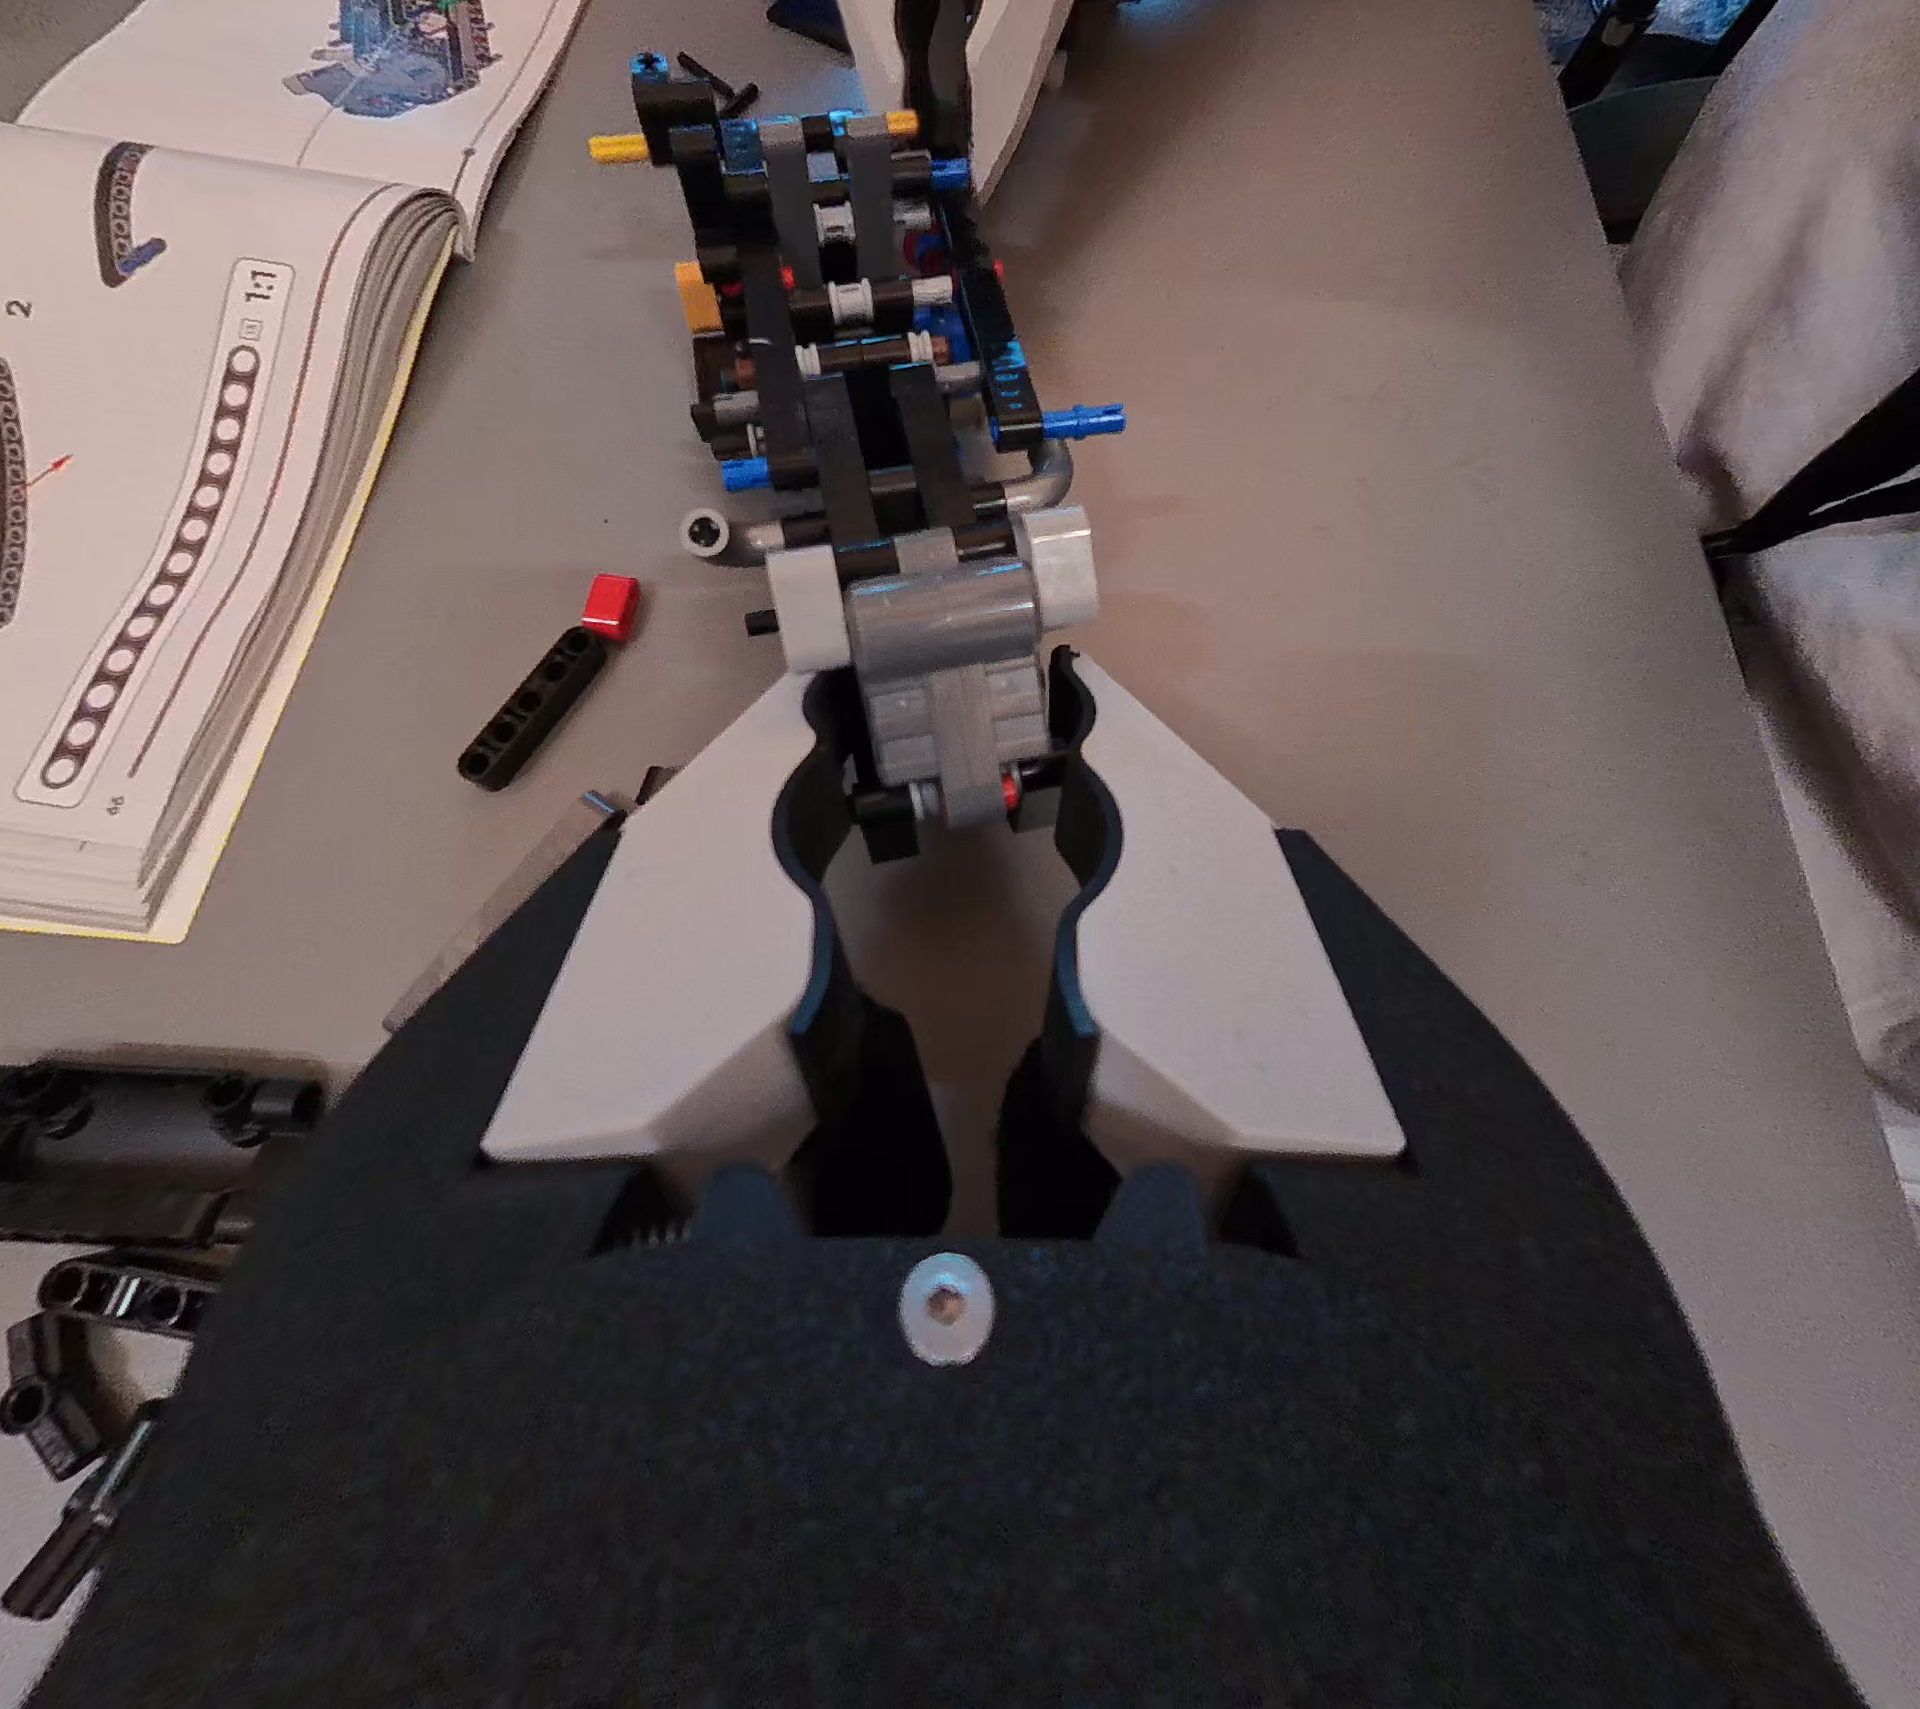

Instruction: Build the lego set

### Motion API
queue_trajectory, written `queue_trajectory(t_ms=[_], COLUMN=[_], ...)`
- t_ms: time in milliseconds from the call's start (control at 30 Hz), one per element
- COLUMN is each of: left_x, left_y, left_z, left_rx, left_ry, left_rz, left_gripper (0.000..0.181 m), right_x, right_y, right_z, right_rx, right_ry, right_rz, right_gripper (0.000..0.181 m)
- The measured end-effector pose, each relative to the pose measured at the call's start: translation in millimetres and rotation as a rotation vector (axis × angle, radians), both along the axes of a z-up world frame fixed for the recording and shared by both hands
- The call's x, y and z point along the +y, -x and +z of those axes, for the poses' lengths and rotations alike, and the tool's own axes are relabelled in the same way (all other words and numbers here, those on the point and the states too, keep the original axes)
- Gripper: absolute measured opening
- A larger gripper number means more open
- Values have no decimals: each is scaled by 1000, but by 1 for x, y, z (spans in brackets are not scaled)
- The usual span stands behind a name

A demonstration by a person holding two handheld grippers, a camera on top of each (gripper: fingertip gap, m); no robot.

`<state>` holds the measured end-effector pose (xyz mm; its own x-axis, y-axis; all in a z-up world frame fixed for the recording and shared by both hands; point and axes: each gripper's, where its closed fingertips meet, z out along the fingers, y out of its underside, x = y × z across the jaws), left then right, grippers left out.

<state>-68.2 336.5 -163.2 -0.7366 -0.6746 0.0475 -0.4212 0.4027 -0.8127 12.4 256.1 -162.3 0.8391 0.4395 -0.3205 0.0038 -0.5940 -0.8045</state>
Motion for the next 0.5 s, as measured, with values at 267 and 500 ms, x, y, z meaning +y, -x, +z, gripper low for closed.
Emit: queue_trajectory(t_ms=[267, 500], left_x=[0, -3], left_y=[-1, -2], left_z=[-4, -2], left_rx=[24, 34], left_ry=[-8, 12], left_rz=[11, 27], left_gripper=[34, 34], right_x=[-3, -4], right_y=[-2, -8], right_z=[9, 9], right_rx=[-170, -334], right_ry=[-108, -136], right_rz=[-35, -78], right_gripper=[10, 11])
